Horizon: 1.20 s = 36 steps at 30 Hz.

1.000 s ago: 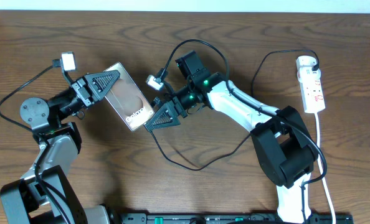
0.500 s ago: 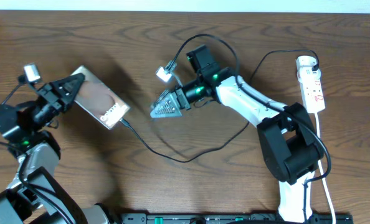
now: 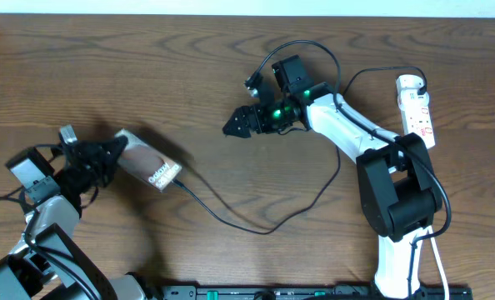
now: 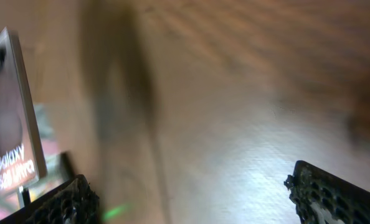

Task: Plug charger to phone and switch on socket
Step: 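Lower the phone onto the table with the left gripper and release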

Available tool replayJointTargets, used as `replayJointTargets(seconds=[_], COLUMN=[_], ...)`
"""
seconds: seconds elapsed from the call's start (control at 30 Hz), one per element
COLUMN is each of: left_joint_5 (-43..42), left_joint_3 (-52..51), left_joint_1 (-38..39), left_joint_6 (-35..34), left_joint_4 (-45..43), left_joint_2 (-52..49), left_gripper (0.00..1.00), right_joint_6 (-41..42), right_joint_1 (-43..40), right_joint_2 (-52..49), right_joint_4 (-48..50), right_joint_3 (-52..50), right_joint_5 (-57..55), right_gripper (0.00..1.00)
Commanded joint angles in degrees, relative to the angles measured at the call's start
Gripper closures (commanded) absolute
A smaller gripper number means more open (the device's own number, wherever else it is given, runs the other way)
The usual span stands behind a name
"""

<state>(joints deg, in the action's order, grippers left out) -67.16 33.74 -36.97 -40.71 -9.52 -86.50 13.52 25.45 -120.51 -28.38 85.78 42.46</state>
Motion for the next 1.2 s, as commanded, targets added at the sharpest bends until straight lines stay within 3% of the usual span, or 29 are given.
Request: replayJointTargets(seconds=[0.0, 0.43, 1.1, 1.17], left_joint_5=[9.68, 27.50, 27.58, 27.58], left_joint_3=[0.33, 0.26, 0.24, 0.24], left_joint_1=[-0.17, -0.20, -0.20, -0.20], left_joint_6=[9.64, 12.17, 11.28, 11.28], left_joint_4=[4.85, 18.49, 25.55, 25.59], left_joint_2=[0.81, 0.76, 0.76, 0.76], left_gripper=[0.93, 0.93, 0.92, 0.86], right_joint_6=[0.81, 0.81, 0.83, 0.83], right_joint_1=[-0.63, -0.72, -0.66, -0.66], right_joint_2=[-0.13, -0.13, -0.13, -0.13], right_joint_4=[-0.24, -0.35, -0.85, -0.94], right_joint_3=[0.92, 0.92, 0.92, 0.92], right_joint_5=[-7.04, -8.28, -8.28, -8.26], right_gripper=[0.01, 0.01, 0.01, 0.01])
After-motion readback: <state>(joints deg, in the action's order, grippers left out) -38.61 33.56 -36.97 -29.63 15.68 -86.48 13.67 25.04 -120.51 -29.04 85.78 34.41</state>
